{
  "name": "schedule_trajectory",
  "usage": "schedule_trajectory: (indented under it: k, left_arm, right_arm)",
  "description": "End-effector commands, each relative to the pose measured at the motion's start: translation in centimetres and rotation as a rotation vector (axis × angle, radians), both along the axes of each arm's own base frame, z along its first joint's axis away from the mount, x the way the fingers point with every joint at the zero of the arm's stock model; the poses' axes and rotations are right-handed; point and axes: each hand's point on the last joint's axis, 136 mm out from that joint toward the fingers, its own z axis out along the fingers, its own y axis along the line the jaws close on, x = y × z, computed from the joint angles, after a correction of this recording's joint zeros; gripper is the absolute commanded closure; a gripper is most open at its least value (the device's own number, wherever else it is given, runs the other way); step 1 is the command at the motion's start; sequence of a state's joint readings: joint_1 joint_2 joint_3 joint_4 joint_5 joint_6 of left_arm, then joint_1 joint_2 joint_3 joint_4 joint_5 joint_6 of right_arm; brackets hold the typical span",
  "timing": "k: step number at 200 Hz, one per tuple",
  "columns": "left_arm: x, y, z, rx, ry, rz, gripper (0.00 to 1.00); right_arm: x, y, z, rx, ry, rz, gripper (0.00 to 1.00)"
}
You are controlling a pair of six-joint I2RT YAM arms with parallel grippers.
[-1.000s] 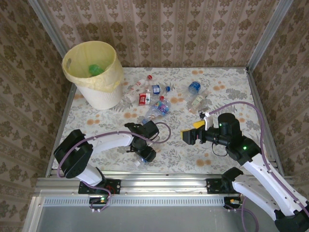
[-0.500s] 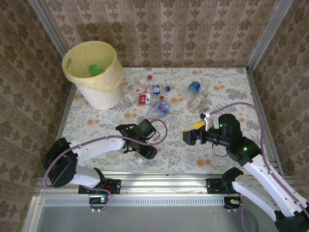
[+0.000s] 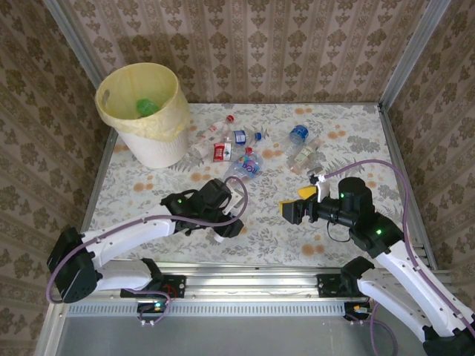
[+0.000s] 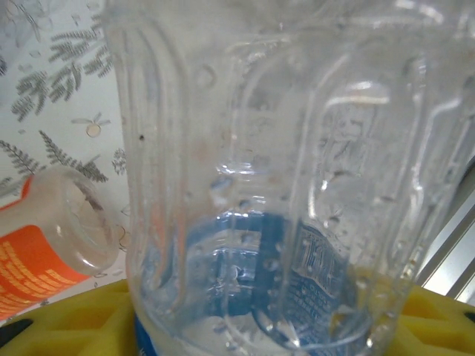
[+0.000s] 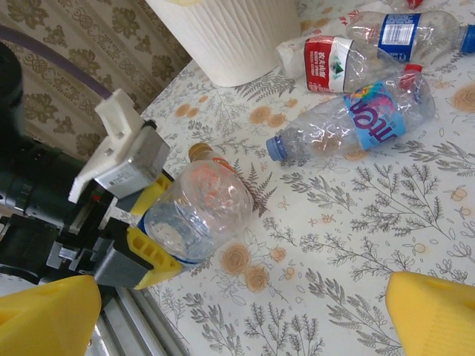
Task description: Throw the plastic bottles in the bin
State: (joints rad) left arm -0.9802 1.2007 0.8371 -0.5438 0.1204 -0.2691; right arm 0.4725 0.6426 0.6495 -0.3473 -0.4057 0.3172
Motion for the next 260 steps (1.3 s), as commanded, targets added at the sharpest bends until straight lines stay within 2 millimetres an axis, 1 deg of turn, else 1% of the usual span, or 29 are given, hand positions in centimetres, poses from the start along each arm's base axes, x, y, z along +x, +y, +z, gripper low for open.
schedule_trajectory:
  k: [1, 48, 101, 145, 199, 238, 260]
  left_arm:
    - [0.9, 0.0, 1.3, -0.042, -0.053, 0.03, 0.49]
    - [2.2, -0.5, 4.2, -0.142, -0.14, 0.047, 0.5]
    - [3.6, -0.4, 7.2, -0.221, -0.238, 0.069, 0.51]
    - [4.5, -0.1, 9.1, -0.268, -0.3, 0.087, 0.51]
    - [5.7, -0.2, 12.0, -0.353, -0.395, 0.11, 0.51]
    - [6.4, 0.1, 14.8, -0.423, -0.482, 0.123, 0.51]
    - [6.9, 0.8, 16.4, -0.448, -0.548, 0.147, 0.5]
  right_arm:
    - [-0.5, 0.4, 0.1, 0.023, -0.006, 0.028, 0.0]
    - [-0.5, 0.4, -0.2, 0.021, 0.0, 0.026, 0.0]
    - [-0.5, 0.3, -0.5, 0.013, 0.004, 0.025, 0.0]
    - [-0.6, 0.3, -0.5, 0.014, 0.002, 0.025, 0.0]
    - [-0.7, 0.2, -0.5, 0.015, 0.001, 0.025, 0.0]
    - [-0.8, 0.1, -0.4, 0.015, 0.001, 0.023, 0.0]
    - [-0.8, 0.1, -0.4, 0.014, -0.001, 0.019, 0.0]
